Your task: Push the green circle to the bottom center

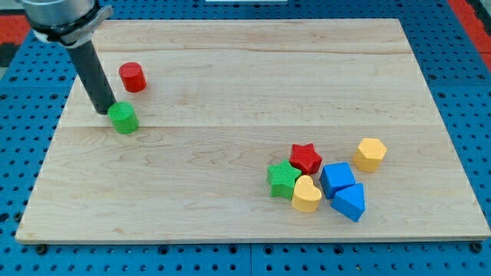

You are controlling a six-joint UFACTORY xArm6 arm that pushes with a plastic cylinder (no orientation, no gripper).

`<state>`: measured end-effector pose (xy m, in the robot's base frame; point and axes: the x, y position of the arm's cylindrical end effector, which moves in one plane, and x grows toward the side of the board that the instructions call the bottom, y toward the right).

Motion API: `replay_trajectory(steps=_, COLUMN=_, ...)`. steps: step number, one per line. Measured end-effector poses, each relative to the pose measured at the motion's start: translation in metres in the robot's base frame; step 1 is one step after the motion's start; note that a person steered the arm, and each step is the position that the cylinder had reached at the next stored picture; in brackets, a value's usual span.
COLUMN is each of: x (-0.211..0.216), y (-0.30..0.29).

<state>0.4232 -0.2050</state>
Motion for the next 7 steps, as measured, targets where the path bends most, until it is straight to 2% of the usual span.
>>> replay_trajectory(steps=1, x=0.028, y=0.099)
replay_trajectory(steps=2, x=0.056, y=0.149)
replay_trajectory(steps=3, x=0.050, y=0.113)
replay_trajectory(steps=4, x=0.081, y=0.137)
replay_trajectory(steps=5, x=0.108, y=0.210)
replay_trajectory(steps=6, x=0.126, y=0.196)
replay_trajectory(steps=7, x=0.167, y=0.182)
